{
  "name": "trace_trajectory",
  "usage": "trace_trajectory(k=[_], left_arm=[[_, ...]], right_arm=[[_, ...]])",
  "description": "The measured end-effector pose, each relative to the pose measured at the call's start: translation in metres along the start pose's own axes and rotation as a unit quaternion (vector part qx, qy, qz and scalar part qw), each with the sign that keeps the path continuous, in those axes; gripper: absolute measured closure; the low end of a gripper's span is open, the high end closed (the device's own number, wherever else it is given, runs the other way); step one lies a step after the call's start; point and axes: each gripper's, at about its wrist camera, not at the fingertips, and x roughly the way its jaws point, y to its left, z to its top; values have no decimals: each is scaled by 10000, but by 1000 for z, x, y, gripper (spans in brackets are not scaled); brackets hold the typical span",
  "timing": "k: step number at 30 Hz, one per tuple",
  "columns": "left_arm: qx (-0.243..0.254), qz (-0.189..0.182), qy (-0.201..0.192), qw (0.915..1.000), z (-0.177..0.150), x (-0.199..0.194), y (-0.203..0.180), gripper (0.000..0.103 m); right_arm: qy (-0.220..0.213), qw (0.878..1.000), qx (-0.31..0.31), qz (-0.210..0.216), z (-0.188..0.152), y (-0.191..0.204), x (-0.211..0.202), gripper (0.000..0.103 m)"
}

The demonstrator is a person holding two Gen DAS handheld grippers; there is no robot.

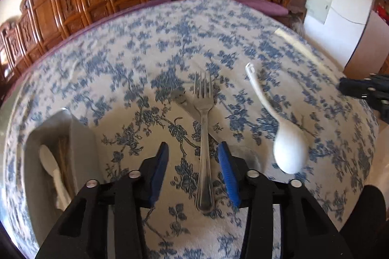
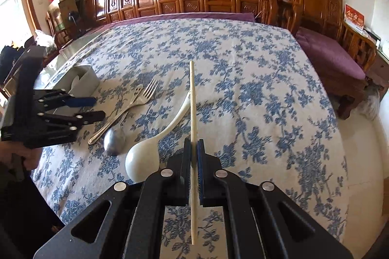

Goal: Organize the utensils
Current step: 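Grasp a metal fork with the left tool while the right tool holds the chopstick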

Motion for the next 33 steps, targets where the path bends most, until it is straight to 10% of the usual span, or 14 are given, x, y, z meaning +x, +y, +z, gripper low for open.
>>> trace_trajectory(k=[21,33], left_arm=[[48,-312,405,9987,24,44,-5,96],[58,-209,90,9997,22,-10,-7,97]], right_arm=[[72,9999,-9,157,-3,6,2,97],[-42,9994,-13,339,2,15,-8,97]])
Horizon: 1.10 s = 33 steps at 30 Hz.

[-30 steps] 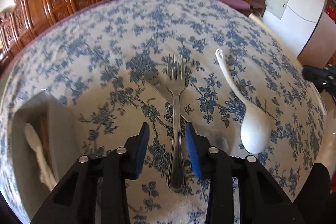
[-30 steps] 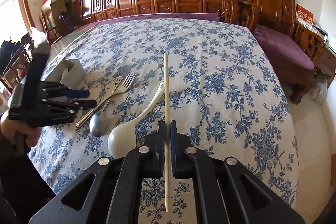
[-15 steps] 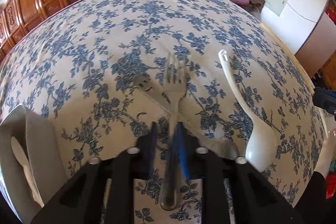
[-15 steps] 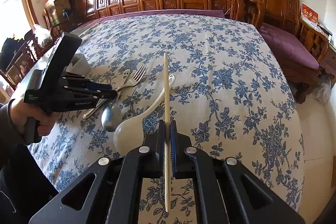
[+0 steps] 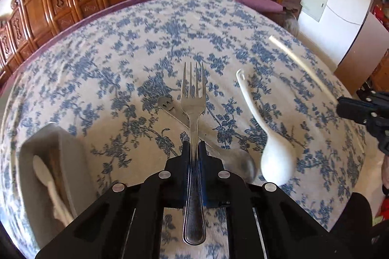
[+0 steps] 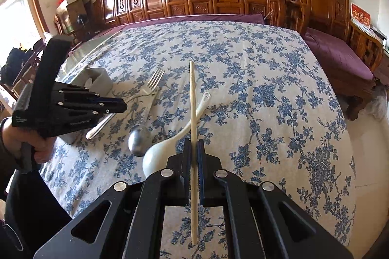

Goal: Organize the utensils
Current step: 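Grasp a metal fork with the left tool while the right tool holds the chopstick, then lower the metal fork into the grey tray and open the left tool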

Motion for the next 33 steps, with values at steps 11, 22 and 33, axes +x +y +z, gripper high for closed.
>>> trace_trajectory(k=[11,22,33], left_arm=[[-211,340,-277,9988,-10,-71,15,97],[-489,655,-501,9954,-28,-120,44,97],[-802,692,-389,9936,-50,-104,75,97]], right_arm=[[-388,9986,-302,182,19,36,-34,97],[-516,9965,-575,309,24,66,-47,97],[-432,9962,-670,364,17,80,-41,97]])
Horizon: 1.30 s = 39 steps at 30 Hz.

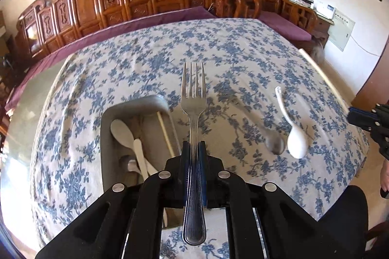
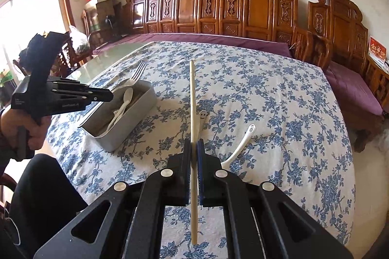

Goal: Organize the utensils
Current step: 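Lower the metal fork into the grey tray and open the left tool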

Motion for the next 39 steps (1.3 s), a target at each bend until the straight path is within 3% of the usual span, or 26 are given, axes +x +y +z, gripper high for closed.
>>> trace_trajectory(k=[14,26,33,39], left_arm=[[-566,184,346,9976,-19,49,69,97],[-732,88,634,9953,-26,78,88,96],[-784,-37,378,9962,-21,55,97,95],[-711,-72,90,9974,-25,13,110,95]], right_arm=[[228,9997,0,121,-1,29,23,97],[282,9994,-20,189,14,67,31,97],[343,9992,74,193,14,85,37,97],[389,9990,43,210,22,110,54,97]])
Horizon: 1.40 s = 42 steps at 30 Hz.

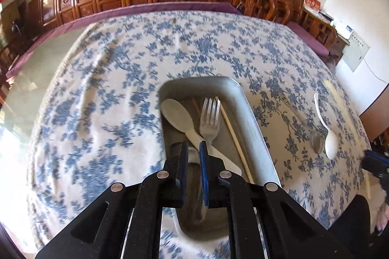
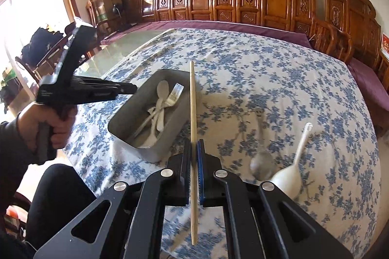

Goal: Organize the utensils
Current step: 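Lower the metal fork into the grey tray and open the left tool, then lower the wooden chopstick into the grey tray and open the right tool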

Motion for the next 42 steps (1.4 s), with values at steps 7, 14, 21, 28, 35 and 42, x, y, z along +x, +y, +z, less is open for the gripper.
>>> trace_trajectory(k=[7,14,21,28,35,42], left_arm=[[-38,51,-280,9996,-10,-45,24,95],[-83,110,-487,9987,-23,-76,35,95],[-66,71,-797,9968,-29,-109,41,88],[-209,36,-872,9960,-27,-116,51,88],[-307,150,-795,9963,-30,-110,61,88],[-290,220,-669,9971,-34,-98,61,88]], right_arm=[[93,9999,-8,79,17,28,28,97],[228,9995,163,135,33,47,60,97],[409,9977,521,165,45,51,98,97],[584,9960,663,110,52,57,132,97],[739,9950,676,55,54,62,164,97],[668,9943,789,246,51,59,170,96]])
